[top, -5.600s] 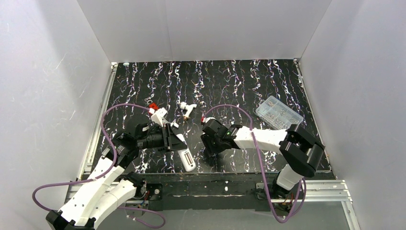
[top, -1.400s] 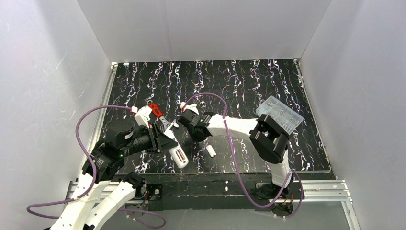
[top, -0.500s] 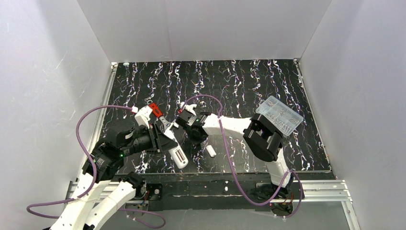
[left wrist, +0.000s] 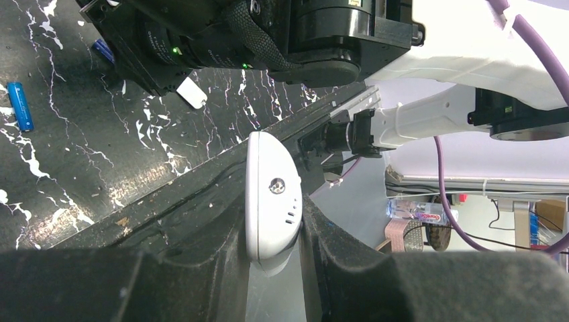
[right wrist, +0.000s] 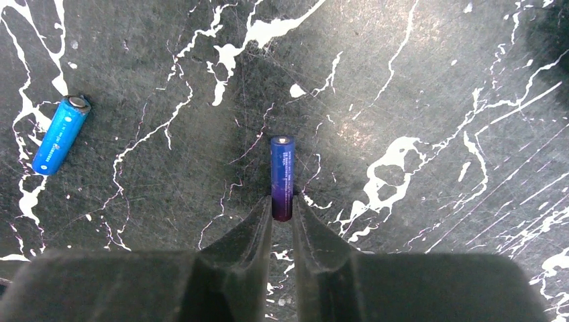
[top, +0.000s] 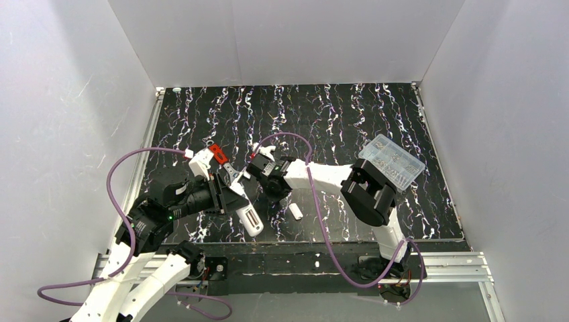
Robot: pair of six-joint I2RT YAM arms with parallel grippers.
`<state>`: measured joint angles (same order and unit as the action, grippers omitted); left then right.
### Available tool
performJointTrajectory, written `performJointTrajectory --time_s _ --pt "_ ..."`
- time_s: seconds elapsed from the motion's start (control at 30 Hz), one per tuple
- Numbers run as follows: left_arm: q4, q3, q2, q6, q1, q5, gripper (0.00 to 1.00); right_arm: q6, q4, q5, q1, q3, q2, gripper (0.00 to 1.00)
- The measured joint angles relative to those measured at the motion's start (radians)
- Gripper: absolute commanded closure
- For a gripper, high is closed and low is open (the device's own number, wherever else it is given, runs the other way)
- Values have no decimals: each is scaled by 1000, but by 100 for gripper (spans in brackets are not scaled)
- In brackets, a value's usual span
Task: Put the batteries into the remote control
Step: Pick up the battery from the center of the board, then load the battery into the remote control.
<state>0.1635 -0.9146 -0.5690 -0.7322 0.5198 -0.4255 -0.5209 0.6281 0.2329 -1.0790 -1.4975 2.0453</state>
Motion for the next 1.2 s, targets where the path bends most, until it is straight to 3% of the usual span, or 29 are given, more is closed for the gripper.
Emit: performJointTrajectory --time_s 0.13,0.2,0.3,0.4,0.57,0.77,0.9,1.03,1.2 --pt "0 0 0 0 0 0 100 -4 -14 0 3 14 -8 88" --pt "0 0 0 0 0 2 100 -8 -39 1 5 42 -29 97" --pt "3 0 0 5 0 7 100 -8 -74 8 13 119 -89 99" --pt "13 0 0 16 0 18 100 -6 -103 12 31 224 -202 99" --pt "32 0 0 33 0 27 100 49 -183 3 60 415 -544 99" --pt "33 0 -11 37 -1 39 100 251 -465 -130 61 697 -1049 99" --pt "21 2 -21 37 -1 43 100 426 -654 -247 61 899 -1304 99" --pt "-20 11 -31 32 -1 40 100 612 -738 -373 61 1001 -1451 99" --pt "-103 54 -34 15 -1 24 100 797 -759 -532 61 1003 -1507 99"
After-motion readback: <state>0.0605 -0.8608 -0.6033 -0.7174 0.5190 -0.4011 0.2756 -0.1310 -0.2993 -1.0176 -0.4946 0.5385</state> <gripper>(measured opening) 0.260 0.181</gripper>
